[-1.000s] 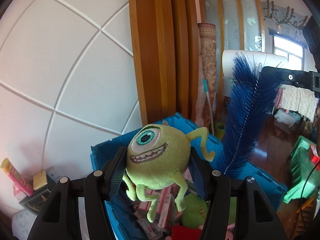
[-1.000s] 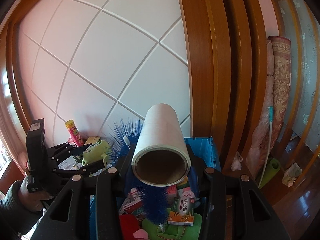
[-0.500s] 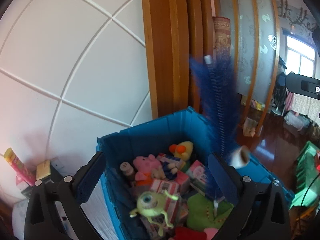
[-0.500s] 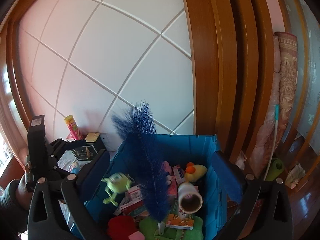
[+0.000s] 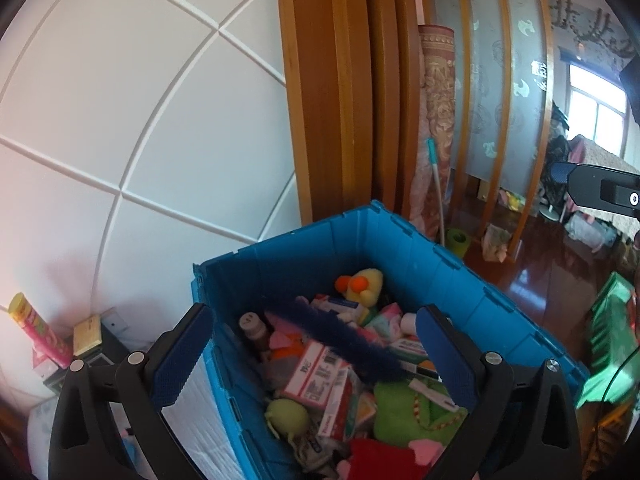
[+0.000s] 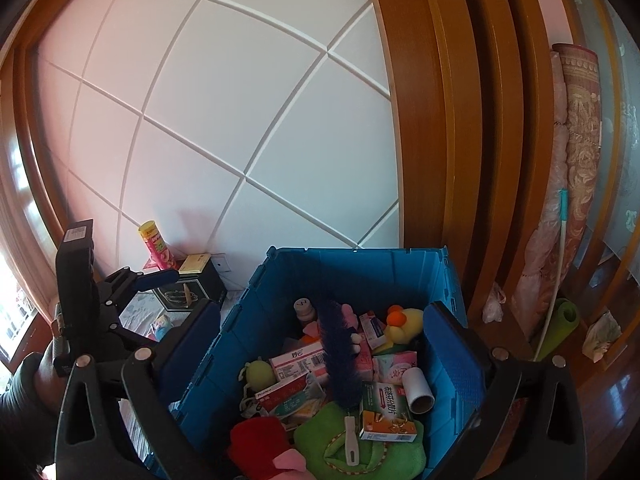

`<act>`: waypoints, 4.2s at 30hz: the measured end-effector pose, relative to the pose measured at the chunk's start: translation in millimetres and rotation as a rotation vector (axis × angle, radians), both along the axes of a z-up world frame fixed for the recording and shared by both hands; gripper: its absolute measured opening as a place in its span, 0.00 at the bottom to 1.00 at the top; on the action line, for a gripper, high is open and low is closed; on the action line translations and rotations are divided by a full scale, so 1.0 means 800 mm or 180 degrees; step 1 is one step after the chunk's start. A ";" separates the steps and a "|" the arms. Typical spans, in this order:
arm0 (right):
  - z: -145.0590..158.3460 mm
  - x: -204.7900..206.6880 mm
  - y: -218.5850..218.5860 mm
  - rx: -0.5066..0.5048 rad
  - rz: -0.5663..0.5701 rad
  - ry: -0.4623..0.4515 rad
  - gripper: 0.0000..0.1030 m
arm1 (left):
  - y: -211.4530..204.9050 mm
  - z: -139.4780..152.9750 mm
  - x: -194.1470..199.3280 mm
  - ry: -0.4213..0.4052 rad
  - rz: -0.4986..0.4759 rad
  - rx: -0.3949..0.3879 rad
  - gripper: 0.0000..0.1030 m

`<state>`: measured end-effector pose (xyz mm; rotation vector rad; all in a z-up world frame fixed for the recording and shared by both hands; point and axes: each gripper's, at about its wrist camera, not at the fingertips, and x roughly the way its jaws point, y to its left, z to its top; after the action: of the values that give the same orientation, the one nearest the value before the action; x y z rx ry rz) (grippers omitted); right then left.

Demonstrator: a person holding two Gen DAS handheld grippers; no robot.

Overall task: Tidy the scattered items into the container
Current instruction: 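Move both tools back toward the pig plush and medicine box on the bed, then grasp the white medicine box with the left tool while the right tool grasps the pig plush, then lift and carry the medicine box with the left tool while the right tool carries the pig over the crate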

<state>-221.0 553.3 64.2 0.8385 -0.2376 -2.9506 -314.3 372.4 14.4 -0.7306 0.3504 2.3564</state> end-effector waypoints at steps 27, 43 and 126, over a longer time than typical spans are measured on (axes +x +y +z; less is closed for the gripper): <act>-0.057 0.014 -0.213 0.0006 0.0430 -0.0305 1.00 | -0.202 -0.040 0.029 -0.0182 0.0373 0.0087 1.00; -0.152 -0.074 -0.470 0.0004 0.1046 -0.0643 1.00 | -0.509 -0.154 -0.001 -0.0570 0.1232 -0.0101 1.00; -0.460 -0.231 -0.789 0.0437 0.0794 -0.1560 0.68 | -0.852 -0.462 -0.046 -0.1161 0.1857 -0.0056 0.39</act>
<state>-406.2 -77.6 -303.5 1.4824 0.0482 -2.5118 -351.3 -309.1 -355.1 -1.3958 -0.0100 2.6670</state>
